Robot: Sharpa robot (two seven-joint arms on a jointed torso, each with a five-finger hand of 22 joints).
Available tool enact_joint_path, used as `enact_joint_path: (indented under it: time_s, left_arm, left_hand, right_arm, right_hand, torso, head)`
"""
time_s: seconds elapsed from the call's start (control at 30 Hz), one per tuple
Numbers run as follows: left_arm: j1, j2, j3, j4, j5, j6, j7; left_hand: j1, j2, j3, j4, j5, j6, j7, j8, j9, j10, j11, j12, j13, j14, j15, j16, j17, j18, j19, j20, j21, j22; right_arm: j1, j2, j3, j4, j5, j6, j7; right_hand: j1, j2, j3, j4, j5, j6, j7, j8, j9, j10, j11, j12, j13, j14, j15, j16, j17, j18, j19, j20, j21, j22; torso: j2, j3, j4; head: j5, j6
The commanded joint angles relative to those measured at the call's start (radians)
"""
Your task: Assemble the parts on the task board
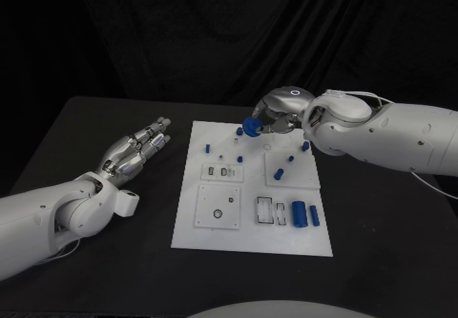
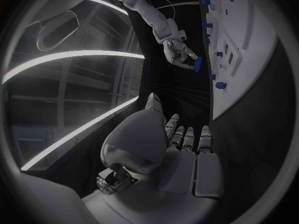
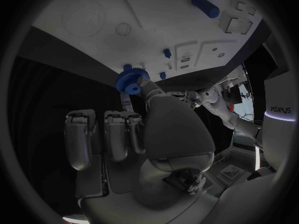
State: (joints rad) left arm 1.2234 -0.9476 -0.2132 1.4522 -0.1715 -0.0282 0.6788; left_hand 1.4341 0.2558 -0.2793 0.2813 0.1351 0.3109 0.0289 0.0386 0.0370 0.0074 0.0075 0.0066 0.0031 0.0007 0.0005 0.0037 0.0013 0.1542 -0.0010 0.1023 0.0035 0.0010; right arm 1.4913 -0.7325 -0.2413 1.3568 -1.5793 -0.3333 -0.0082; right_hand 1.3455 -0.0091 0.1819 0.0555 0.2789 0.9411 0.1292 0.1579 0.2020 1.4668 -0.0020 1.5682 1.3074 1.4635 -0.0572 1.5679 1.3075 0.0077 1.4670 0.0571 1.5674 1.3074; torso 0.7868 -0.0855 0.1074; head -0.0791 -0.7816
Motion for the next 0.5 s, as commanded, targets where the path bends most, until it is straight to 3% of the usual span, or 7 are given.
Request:
enact_joint_path:
  time_s: [0.03,0.3,0.5]
  left_arm:
    - [0.002,0.004,0.001,-0.003,-0.002,0.014,0.218]
    - [0.002,0.013,0.001,-0.010,-0.002,0.017,0.217]
    - [0.002,0.016,0.001,-0.013,-0.002,0.018,0.215]
  left_hand:
    - [0.008,0.003,0.003,0.001,0.004,0.001,0.003,-0.001,0.000,0.001,0.006,-0.004,-0.001,-0.001,0.007,-0.004,-0.001,0.018,0.001,0.007,-0.003,-0.001]
    - [0.008,0.003,0.003,0.001,0.004,0.001,0.003,-0.001,0.000,0.001,0.006,-0.004,-0.001,-0.001,0.007,-0.004,-0.001,0.018,0.001,0.007,-0.003,-0.001]
    - [0.008,0.004,0.003,0.002,0.004,0.001,0.003,-0.001,0.000,0.001,0.009,-0.004,-0.001,-0.001,0.009,-0.004,-0.001,0.018,0.001,0.009,-0.003,-0.001]
  right_arm:
    - [-0.001,0.025,0.001,-0.009,-0.007,0.009,0.011]
    - [-0.017,0.091,0.001,-0.051,-0.007,0.044,0.021]
    - [-0.030,0.129,0.001,-0.084,-0.007,0.069,0.021]
  right_hand:
    - [-0.009,0.001,-0.001,0.008,0.004,0.070,-0.069,0.146,0.224,0.104,-0.004,0.003,0.263,0.107,-0.005,0.003,0.263,-0.008,0.104,-0.007,0.003,0.263]
    - [-0.011,0.002,0.000,0.008,0.005,0.061,-0.065,0.140,0.226,0.104,-0.001,0.003,0.263,0.107,-0.003,0.003,0.263,-0.008,0.104,-0.005,0.003,0.263]
    - [-0.012,0.003,0.001,0.008,0.005,0.060,-0.064,0.138,0.226,0.104,-0.001,0.003,0.263,0.107,-0.002,0.003,0.263,-0.008,0.104,-0.005,0.003,0.263]
  torso:
    - [0.000,-0.0012,0.0004]
    - [0.001,-0.0009,0.0034]
    - [0.000,-0.0006,0.0004]
  head:
    - [-0.001,-0.003]
    - [-0.008,-0.002]
    - [-0.005,-0.006]
